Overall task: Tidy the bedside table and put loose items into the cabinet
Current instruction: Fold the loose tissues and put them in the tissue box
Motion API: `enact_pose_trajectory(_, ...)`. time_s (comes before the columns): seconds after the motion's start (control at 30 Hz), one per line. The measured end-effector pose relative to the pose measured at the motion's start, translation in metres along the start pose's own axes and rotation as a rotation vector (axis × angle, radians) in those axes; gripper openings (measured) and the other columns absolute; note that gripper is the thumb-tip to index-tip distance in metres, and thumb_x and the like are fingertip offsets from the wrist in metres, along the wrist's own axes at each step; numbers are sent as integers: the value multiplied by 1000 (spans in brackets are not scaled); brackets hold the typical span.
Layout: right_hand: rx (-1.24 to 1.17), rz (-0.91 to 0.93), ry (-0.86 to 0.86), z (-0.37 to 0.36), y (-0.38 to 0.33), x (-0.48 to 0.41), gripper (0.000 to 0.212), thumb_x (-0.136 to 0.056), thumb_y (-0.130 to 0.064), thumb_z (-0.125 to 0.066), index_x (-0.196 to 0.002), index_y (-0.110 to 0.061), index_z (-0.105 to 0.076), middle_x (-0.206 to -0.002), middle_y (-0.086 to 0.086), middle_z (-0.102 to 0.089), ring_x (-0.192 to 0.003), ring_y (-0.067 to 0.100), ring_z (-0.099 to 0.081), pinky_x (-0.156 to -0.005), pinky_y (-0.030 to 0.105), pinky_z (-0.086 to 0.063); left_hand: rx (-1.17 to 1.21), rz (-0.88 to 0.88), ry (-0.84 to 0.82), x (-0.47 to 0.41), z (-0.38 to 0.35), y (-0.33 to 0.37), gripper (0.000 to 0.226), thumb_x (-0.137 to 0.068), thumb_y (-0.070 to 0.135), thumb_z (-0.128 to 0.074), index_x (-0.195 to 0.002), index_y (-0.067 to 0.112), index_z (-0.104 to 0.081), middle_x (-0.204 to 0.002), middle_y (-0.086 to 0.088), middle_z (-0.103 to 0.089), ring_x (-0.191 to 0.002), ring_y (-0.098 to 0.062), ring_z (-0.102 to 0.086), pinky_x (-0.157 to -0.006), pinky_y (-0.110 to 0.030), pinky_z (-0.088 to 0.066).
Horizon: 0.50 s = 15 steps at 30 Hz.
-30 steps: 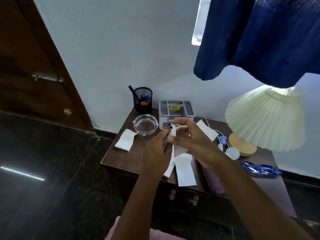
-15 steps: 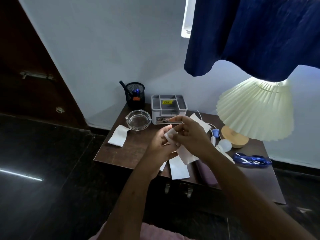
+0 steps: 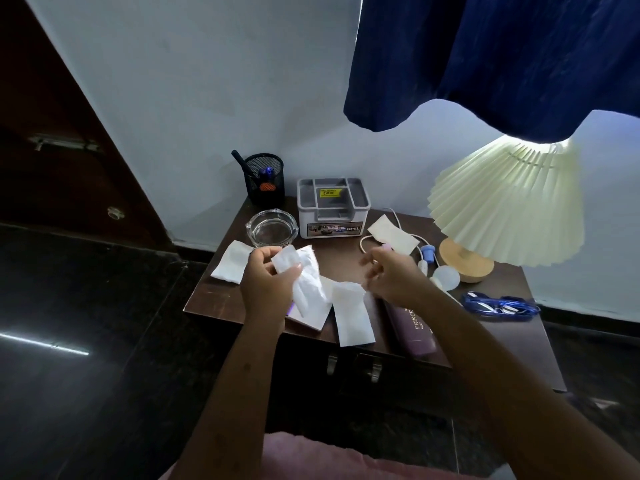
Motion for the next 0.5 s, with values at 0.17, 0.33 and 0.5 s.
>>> enact_pose_trajectory(0.17,367,7,-127,-27,12,-3,63,-76,-32,-75,-132,-14,-51,-128,7,-54,-117,25,-52,-96,30,-43,-50,47,13,-8,8,-6,25,-75,9,-74,-94,15,-58,-93,-6,-65,-89,-26,-64,-74,-36,-56)
enact_pose_trajectory(0.33,415,86,-59,-40,6,-10,22,-85,-17,-62,-105,-9,-65,-110,10,-62,-106,29,-57,-74,28,-40,-28,76,-33,-10,8,-9,28,-72,6,-76,-96,12,-61,-95,-11,-67,-88,-31,-66,-75,-41,-58)
enact_pose_trajectory(0.5,-221,61,-168,-9,-9,-9,7,-88,-14,-62,-87,-8,-59,-72,0,-51,-68,14,-48,-56,27,-42,46,106,-72,-10,11,-10,29,-74,4,-71,-101,11,-62,-100,-14,-69,-95,-34,-67,-86,-51,-55)
Point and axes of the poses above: each hand's wrist, its own x-axis away from the middle knuckle, its own z-axis out of the back of the hand, y = z × x, the point moved 2 cm from there along -x, towards the middle knuckle
